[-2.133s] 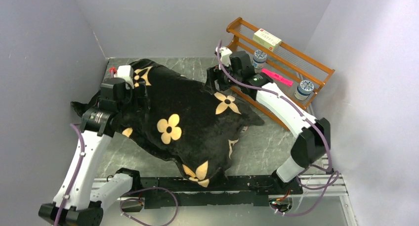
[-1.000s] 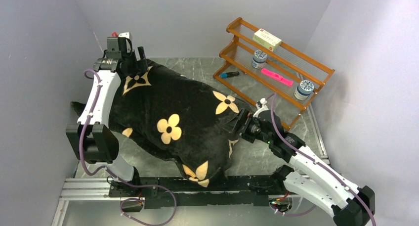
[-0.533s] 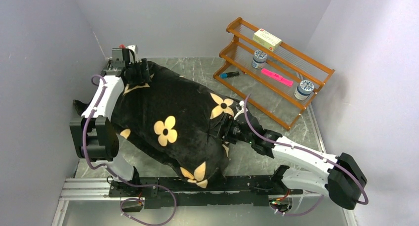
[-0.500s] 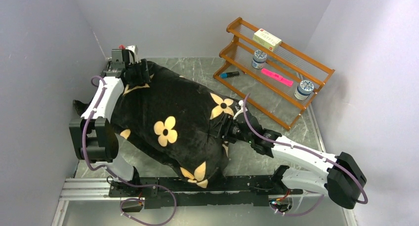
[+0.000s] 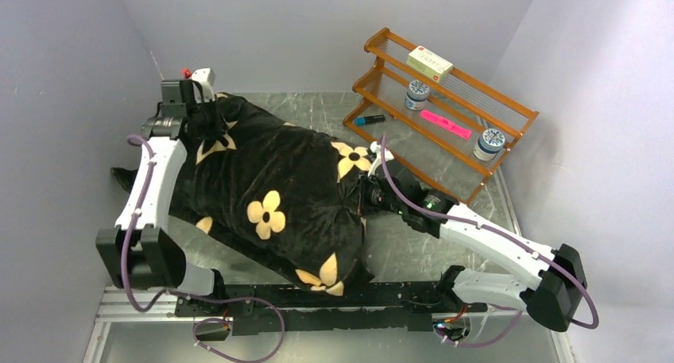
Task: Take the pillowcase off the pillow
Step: Adjust the pillow at the center of the board.
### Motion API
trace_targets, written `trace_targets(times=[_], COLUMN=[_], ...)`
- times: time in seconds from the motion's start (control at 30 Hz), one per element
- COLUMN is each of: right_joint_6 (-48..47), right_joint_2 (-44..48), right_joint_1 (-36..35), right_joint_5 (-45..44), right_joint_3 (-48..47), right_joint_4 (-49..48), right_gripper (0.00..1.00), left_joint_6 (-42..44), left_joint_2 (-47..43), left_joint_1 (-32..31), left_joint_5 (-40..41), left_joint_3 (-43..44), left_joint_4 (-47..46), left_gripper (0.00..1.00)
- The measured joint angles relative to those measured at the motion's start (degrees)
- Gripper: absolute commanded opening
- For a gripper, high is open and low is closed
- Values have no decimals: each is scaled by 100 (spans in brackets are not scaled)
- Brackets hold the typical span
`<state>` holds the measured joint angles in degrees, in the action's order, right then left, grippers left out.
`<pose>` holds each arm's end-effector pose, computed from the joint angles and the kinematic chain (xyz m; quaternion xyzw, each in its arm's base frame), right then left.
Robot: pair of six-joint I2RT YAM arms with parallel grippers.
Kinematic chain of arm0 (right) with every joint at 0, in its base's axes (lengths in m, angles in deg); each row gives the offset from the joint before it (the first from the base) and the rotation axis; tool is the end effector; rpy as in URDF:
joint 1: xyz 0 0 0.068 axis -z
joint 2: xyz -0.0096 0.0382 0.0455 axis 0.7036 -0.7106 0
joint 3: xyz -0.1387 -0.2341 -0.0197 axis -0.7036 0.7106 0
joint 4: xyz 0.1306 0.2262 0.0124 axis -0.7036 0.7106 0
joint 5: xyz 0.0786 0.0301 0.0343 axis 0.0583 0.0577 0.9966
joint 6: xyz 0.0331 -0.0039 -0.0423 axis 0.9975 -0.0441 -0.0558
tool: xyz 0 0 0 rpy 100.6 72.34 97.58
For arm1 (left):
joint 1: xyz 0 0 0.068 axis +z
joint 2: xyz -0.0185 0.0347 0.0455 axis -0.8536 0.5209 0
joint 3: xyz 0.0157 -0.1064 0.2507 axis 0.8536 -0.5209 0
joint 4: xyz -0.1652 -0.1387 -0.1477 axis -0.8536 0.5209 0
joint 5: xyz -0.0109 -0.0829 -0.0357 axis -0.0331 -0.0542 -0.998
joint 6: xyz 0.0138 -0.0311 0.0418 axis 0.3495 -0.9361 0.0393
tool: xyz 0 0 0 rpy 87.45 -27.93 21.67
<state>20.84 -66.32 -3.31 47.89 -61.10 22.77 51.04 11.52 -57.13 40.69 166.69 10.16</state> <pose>0.1604 0.1792 0.2770 -0.0517 0.8760 0.3422 0.3359 0.3218 0.0013 0.3558 -0.0334 0.8973 -0.1123 0.4255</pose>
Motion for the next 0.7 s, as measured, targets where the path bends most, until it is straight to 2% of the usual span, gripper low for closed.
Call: trace_targets(times=[0.13, 0.27, 0.47, 0.7], right_joint_6=[-734, -1440, -2284, -3040], right_joint_2=[-269, -629, -1296, -2304], right_joint_1=[160, 636, 1346, 1517], right_joint_5=[-264, -599, -752, -608], right_joint_3=[-870, -1764, -2949, -4155], right_joint_4=[610, 1023, 885, 605], right_gripper=[0, 0, 0, 0], left_joint_6=[0, -28, -197, -225], left_joint_2=[-667, -1185, -1980, -2702], left_joint_1=[2, 7, -85, -319], left_joint_5=[15, -24, -264, -581], left_joint_3=[7, -127, -634, -911], left_joint_4=[472, 953, 1309, 1633], left_gripper=[5, 5, 5, 5])
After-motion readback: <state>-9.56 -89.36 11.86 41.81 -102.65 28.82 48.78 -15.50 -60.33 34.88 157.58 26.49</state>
